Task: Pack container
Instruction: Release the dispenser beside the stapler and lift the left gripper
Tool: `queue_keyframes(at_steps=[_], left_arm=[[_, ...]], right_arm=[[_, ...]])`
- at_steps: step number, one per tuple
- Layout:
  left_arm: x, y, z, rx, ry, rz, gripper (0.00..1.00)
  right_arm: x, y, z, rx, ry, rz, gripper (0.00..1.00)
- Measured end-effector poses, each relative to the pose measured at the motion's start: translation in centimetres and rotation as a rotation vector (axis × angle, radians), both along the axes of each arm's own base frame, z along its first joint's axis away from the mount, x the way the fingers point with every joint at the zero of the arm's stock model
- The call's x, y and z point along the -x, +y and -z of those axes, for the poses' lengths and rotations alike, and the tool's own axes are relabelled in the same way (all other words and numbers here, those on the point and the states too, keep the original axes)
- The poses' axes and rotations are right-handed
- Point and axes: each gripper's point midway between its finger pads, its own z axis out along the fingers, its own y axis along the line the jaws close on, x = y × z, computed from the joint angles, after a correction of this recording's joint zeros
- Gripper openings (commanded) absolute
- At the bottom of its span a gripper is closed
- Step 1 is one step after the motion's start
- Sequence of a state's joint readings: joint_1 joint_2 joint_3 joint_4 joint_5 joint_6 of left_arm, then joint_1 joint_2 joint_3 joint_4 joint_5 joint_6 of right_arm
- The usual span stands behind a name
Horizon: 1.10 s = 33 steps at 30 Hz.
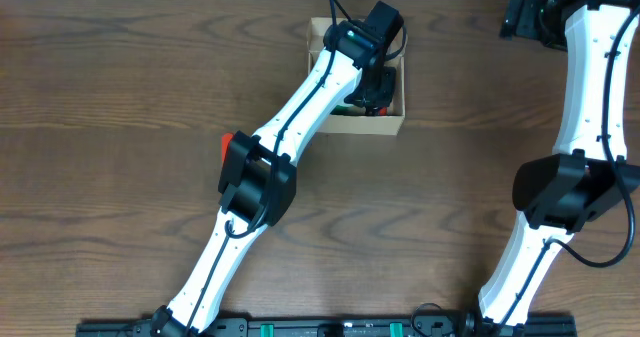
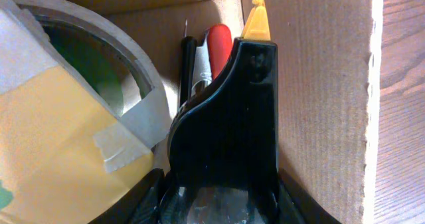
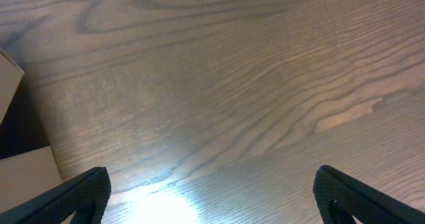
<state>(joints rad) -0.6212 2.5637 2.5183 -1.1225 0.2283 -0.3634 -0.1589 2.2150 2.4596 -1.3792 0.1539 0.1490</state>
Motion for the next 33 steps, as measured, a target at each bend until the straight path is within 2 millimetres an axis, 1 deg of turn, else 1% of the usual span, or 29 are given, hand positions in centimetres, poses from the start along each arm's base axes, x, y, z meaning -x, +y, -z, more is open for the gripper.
queue_keyframes(at_steps=[3,6,8,10,11,13,14,15,20,24,26,29,33], left_arm=[[0.1,-0.1,0.0,0.000,0.000,0.003,0.08],[0.1,-0.1,0.0,0.000,0.000,0.004,0.16],[0.1,-0.1,0.0,-0.001,0.001,0.004,0.25],[0.2,-0.1,0.0,-0.002,0.002,0.005,0.37],[0.2,-0.2,0.0,-0.002,0.002,0.007,0.41],[0.3,-0.3,0.0,-0.005,-0.002,0.013,0.56],[0.3,-0.3,0.0,-0.006,-0.002,0.015,0.61],[0.4,-0.4,0.0,-0.005,-0.002,0.016,0.64],[0.9,-1.0,0.0,-0.006,-0.004,0.036,0.62],[1.1,-1.0,-0.2,-0.006,-0.001,0.045,0.54],[1.1,-1.0,-0.7,-0.006,-0.003,0.049,0.52],[0.9,-1.1,-2.4,0.010,-0.026,0.049,0.51],[1.0,-0.9,-6.1,0.027,-0.076,0.052,0.51]], right_arm=[[0.0,0.0,0.0,0.000,0.000,0.000,0.99],[0.0,0.0,0.0,0.000,0.000,0.000,0.99],[0.0,0.0,0.0,0.000,0.000,0.000,0.99],[0.0,0.0,0.0,0.000,0.000,0.000,0.99],[0.0,0.0,0.0,0.000,0.000,0.000,0.99],[0.0,0.0,0.0,0.000,0.000,0.000,0.99],[0.0,0.0,0.0,0.000,0.000,0.000,0.99],[0.0,0.0,0.0,0.000,0.000,0.000,0.99],[0.0,0.0,0.0,0.000,0.000,0.000,0.99],[0.0,0.0,0.0,0.000,0.000,0.000,0.99],[0.0,0.0,0.0,0.000,0.000,0.000,0.99],[0.0,0.0,0.0,0.000,0.000,0.000,0.99],[0.0,0.0,0.0,0.000,0.000,0.000,0.99]])
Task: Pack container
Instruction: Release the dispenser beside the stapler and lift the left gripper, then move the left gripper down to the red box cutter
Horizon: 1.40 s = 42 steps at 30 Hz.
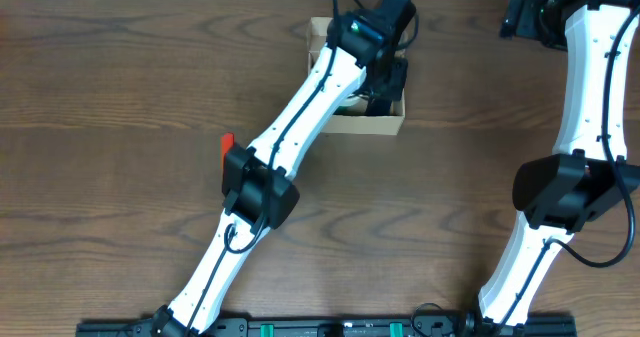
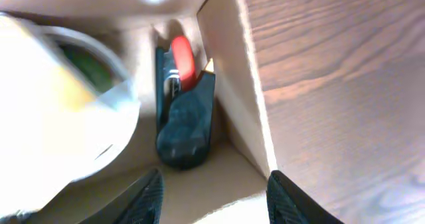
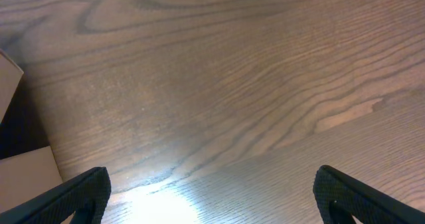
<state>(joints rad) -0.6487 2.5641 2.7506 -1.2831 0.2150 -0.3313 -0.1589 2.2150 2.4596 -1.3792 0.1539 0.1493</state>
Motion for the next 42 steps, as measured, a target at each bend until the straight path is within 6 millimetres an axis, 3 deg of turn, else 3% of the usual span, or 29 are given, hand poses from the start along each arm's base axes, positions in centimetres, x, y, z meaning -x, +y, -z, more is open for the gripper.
queue_keyframes(at_steps=[3,8,11,17,22,26,30,32,34,38,40,42], left_arm=[[0.5,1.4,-2.8,-0.038,-0.043,-0.001,0.51],[1.4,5.5,-6.7,-0.171,-0.139,-0.016,0.51],[0.7,6.4,-7.9,-0.198,-0.201,-0.033,0.47],[0.2,9.4,-8.4,-0.294,-0.209,-0.043,0.44],[1.8,14.6,-10.8,-0.402,-0.196,-0.084,0.43],[4.6,20.4,-14.7,-0.467,-0.220,-0.157,0.46],[8.3,25.2,-16.3,-0.477,-0.192,-0.237,0.47],[9.7,27.3,-15.6,-0.476,-0.141,-0.274,0.47],[9.9,28.5,-13.6,-0.457,-0.088,-0.308,0.49],[8.5,29.1,-6.9,-0.423,0.026,-0.326,0.59],[8.6,29.2,-2.7,-0.409,0.106,-0.323,0.64],[9.0,29.4,-0.2,-0.396,0.160,-0.322,0.69]], right_arm=[[0.0,0.0,0.0,0.000,0.000,0.000,0.99],[0.0,0.0,0.0,0.000,0.000,0.000,0.99],[0.0,0.0,0.0,0.000,0.000,0.000,0.99],[0.0,0.0,0.0,0.000,0.000,-0.001,0.99],[0.0,0.0,0.0,0.000,0.000,0.000,0.99],[0.0,0.0,0.0,0.000,0.001,0.000,0.99],[0.0,0.0,0.0,0.000,0.000,0.000,0.99],[0.0,0.0,0.0,0.000,0.000,0.000,0.99],[0.0,0.0,0.0,0.000,0.000,0.000,0.99],[0.0,0.0,0.0,0.000,0.000,0.000,0.99],[0.0,0.0,0.0,0.000,0.000,0.000,0.99],[0.0,0.0,0.0,0.000,0.000,0.000,0.99]])
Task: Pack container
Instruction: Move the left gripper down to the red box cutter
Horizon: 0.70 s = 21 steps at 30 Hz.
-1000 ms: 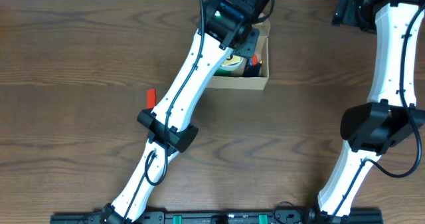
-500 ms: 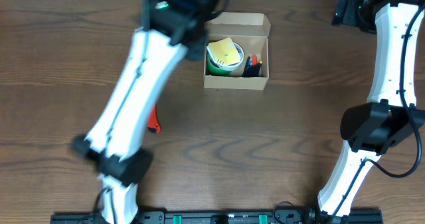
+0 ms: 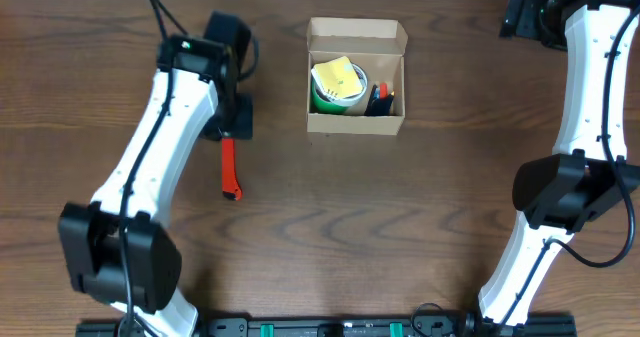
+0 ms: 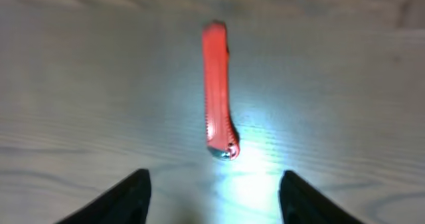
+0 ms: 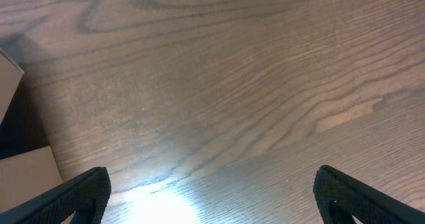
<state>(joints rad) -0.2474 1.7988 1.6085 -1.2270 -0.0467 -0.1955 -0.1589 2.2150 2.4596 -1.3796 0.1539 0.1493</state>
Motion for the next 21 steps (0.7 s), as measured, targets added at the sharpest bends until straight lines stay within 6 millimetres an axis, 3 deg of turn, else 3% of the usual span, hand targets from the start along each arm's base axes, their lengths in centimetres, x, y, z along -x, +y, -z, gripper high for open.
queue_keyframes(at_steps=[3,11,21], left_arm=[[0.1,0.8,2.3,0.036,0.025,-0.028,0.70],[-0.2,3.0,5.2,0.112,0.060,-0.083,0.67],[1.4,2.5,10.4,0.141,0.204,-0.052,0.64]], right_arm=[[0.0,0.0,0.0,0.000,0.000,0.000,0.99],[0.0,0.0,0.0,0.000,0.000,0.000,0.99],[0.0,0.0,0.0,0.000,0.000,0.000,0.99]])
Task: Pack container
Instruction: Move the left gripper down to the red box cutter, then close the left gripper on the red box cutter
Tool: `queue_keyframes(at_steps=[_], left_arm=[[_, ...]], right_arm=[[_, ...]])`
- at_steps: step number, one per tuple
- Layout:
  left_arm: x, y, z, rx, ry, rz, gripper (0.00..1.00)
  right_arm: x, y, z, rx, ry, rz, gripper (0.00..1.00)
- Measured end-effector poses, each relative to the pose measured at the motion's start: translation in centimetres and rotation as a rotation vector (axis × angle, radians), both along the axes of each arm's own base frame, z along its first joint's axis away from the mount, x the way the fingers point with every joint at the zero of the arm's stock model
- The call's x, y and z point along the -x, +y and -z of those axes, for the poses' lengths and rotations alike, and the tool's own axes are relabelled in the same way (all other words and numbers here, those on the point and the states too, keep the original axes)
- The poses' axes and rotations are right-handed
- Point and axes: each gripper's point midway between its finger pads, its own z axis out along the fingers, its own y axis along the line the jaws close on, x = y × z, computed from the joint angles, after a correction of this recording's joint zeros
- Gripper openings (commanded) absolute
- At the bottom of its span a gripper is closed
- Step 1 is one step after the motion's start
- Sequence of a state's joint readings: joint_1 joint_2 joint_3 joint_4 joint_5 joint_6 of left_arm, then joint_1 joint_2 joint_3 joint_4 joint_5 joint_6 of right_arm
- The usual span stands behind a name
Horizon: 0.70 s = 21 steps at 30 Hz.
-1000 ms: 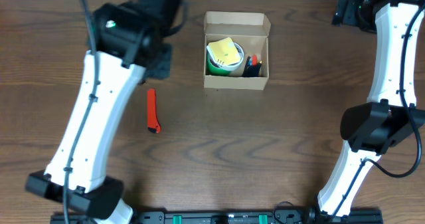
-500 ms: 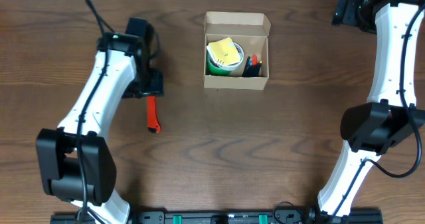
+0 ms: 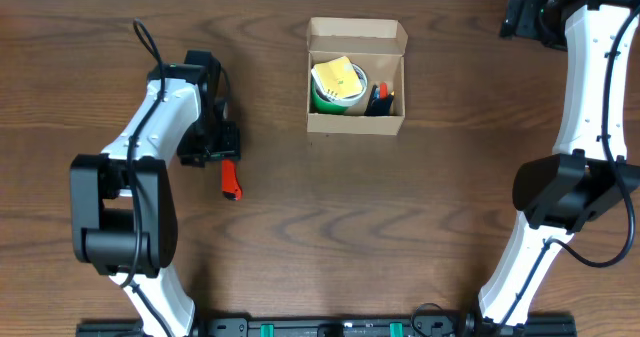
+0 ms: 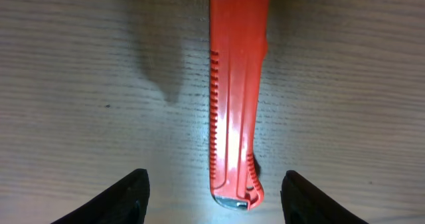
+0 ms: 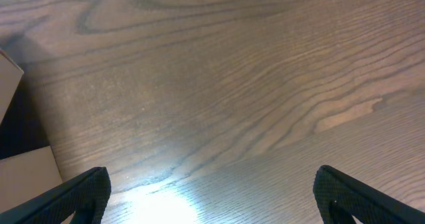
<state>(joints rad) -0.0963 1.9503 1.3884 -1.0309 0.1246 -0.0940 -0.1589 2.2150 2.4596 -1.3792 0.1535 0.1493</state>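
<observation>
A red utility knife (image 3: 230, 180) lies flat on the wooden table left of centre; close up it is a ribbed red handle (image 4: 236, 104) running away from the camera. My left gripper (image 4: 214, 201) hangs low over its near end, open, one finger on each side and not touching it. In the overhead view that gripper (image 3: 222, 147) covers the knife's far half. The open cardboard box (image 3: 355, 123) at the back centre holds a roll of yellow and green tape (image 3: 337, 83) and dark tools with a red handle (image 3: 380, 99). My right gripper (image 5: 211, 197) is open over bare wood.
The right arm (image 3: 590, 97) stands along the table's right side, its wrist at the back right corner. A cardboard corner (image 5: 23, 164) shows at the left of the right wrist view. Bare wood lies between the knife and the box.
My left gripper has come down and forward over the red knife, which now fills its view between the open fingers. The knife lies where it was. The right arm is unchanged.
My left gripper was deep in the box beside the tape roll, against a black and yellow tool. Then it stood higher, open, with that tool left in the box. It then hung open over the red knife on the table, and now sits low around it.
</observation>
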Motion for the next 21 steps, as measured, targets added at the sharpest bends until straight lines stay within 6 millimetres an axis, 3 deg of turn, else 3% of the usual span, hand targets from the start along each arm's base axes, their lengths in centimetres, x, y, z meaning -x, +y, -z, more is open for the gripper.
queue_keyframes(at_steps=[12,21], left_arm=[[0.8,-0.2,3.6,0.015,0.085,0.029,0.60],[0.9,-0.7,3.8,0.023,0.091,0.047,0.61]], right_arm=[[0.0,0.0,0.0,0.000,0.000,0.000,0.99],[0.0,0.0,0.0,0.000,0.000,0.000,0.99]])
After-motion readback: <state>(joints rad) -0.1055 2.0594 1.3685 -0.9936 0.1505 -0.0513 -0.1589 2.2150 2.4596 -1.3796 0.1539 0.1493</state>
